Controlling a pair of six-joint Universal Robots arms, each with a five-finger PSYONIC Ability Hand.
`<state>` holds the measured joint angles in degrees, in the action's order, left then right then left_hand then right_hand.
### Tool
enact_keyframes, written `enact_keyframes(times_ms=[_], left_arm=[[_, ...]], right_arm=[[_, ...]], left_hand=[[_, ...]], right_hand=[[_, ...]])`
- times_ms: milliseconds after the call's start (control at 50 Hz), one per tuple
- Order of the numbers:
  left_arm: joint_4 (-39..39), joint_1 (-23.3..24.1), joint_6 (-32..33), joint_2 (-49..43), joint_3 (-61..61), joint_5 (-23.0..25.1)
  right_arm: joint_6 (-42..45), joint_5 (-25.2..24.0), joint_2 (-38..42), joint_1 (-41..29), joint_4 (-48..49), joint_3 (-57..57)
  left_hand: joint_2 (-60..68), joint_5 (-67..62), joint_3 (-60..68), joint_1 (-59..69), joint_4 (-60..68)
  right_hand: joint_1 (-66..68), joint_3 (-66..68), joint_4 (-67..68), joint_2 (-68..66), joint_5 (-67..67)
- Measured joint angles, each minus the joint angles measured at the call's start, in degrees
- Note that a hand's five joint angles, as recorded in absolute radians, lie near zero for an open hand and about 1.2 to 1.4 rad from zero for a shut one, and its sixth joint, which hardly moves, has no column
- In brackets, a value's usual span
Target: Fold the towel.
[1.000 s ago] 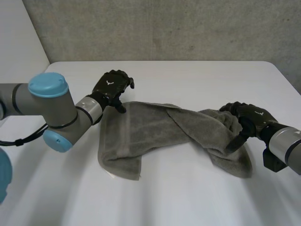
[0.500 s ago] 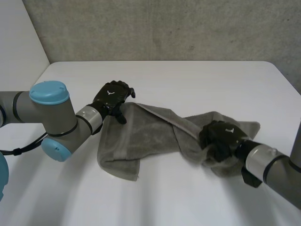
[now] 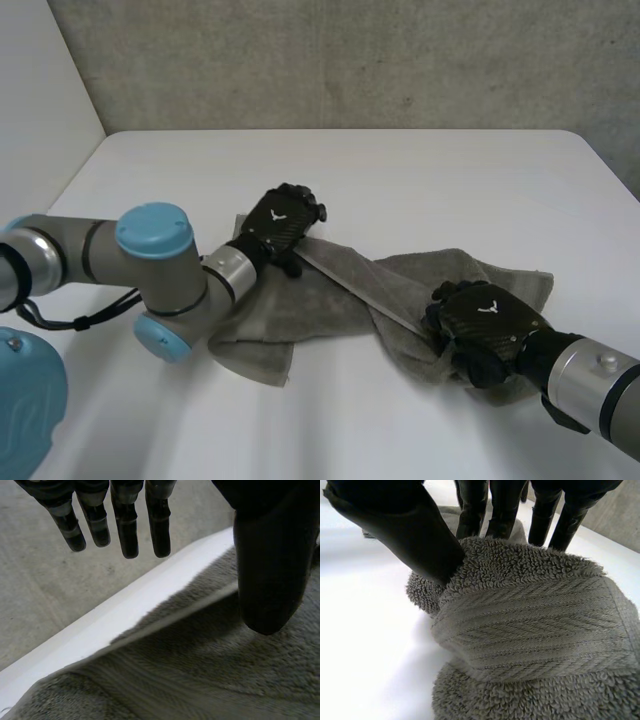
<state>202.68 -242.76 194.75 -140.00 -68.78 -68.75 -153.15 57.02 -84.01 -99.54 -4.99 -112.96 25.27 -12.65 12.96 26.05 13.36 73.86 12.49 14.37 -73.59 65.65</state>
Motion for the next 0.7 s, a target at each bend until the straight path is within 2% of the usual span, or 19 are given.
enact_keyframes(times_ms=[120, 280, 380, 600, 700], left_arm=[[0.0, 1.0, 5.8, -1.4, 0.3, -0.4], [0.3, 1.0, 7.9, -2.8, 1.1, -0.6], [1.2, 1.0, 7.9, -4.3, 2.6, -0.4], [5.0, 1.2, 7.8, -5.8, 4.6, 0.1], [5.6, 1.2, 7.9, -6.5, 5.4, 0.7]], right_arm=[[-0.5, -1.2, 0.0, 0.9, 0.2, 0.4], [-0.7, -1.7, 0.1, 0.8, 0.3, 0.3], [-0.7, -2.3, 0.2, 0.8, 0.2, -0.1], [-0.8, -2.9, 0.2, 0.8, 0.1, -0.8], [-0.8, -2.9, 0.2, 0.8, 0.1, -0.9]], left_hand=[[0.0, -0.1, 0.0, 0.0, 0.0], [1.3, -4.9, 0.0, 0.5, 0.0], [13.8, -16.1, 0.0, 12.9, 0.0], [22.7, -24.8, 0.0, 21.5, 0.0], [33.4, -35.8, 0.0, 32.3, 0.0]], right_hand=[[0.0, 0.0, 0.0, 0.0, 0.0], [0.0, 0.0, 0.0, 0.0, 0.0], [0.0, 0.0, 0.0, 0.0, 0.0], [0.0, 0.0, 0.0, -0.3, 0.0], [0.0, 0.0, 0.0, -0.3, 0.0]])
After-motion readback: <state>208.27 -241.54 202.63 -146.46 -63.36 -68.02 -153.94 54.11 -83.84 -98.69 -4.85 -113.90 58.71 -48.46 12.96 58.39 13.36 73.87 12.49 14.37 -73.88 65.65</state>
